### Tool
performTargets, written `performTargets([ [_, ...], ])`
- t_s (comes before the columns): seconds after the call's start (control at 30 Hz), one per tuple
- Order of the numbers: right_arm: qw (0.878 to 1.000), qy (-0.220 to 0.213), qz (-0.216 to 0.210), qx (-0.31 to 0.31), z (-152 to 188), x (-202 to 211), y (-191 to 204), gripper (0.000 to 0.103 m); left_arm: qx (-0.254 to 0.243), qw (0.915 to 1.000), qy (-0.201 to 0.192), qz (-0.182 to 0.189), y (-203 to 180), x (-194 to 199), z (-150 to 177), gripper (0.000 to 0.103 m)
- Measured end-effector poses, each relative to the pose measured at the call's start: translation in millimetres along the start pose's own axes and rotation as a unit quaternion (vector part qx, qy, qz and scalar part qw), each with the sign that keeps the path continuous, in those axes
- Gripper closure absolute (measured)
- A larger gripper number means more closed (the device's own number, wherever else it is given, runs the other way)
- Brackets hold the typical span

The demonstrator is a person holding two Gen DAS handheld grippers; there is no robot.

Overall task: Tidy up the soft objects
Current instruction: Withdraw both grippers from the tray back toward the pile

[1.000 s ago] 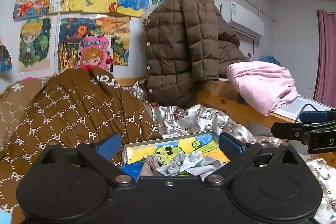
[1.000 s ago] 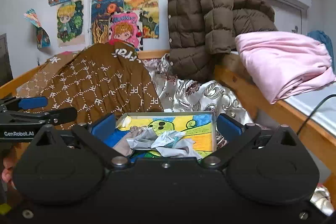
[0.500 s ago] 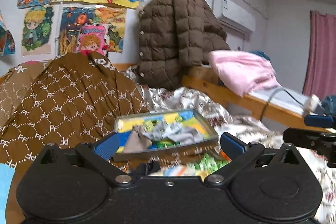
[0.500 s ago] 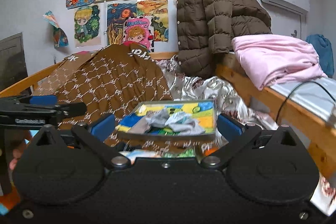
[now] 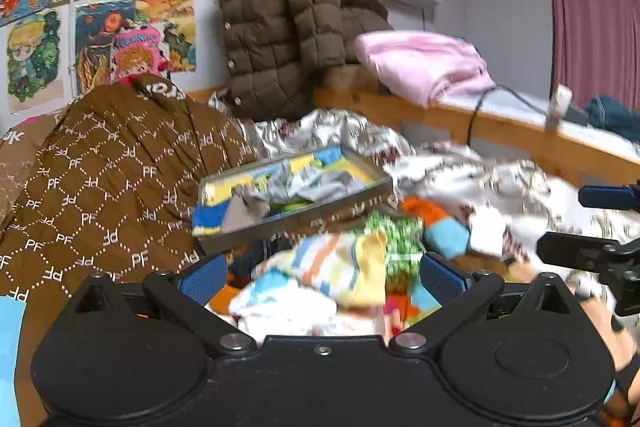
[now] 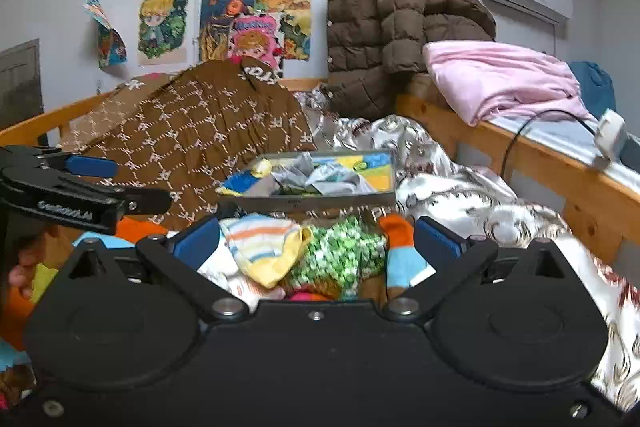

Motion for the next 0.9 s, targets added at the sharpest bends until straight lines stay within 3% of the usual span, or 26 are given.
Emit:
performTargets([
  [0.33, 0.999, 0.051, 0.017, -0.002, 53, -20, 16, 0.001, -0.030, 0.9983, 0.049, -0.011, -5, -10, 29, 0.001],
  [0.63, 0.997, 0.068, 0.030, -0.007, 62, -38, 7, 0.001, -0.064, 0.9939, 0.086, -0.024, -7, -21, 50, 0.001],
  [0.9, 0.995, 0.079, 0.038, -0.042, 84, -48, -7, 0.001, -0.086, 0.9917, 0.092, -0.022, -20, -30, 52, 0.001],
])
Point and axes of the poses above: each gripper's, at about its wrist camera, not at the fingertips, and x roughly against the way its jaws point, y to its left, z to its underside, the point moved 7 cm from there along -x, roughly the way its jaws point, and after that the axes turned 9 degrees about -z, right-handed, at the moved point
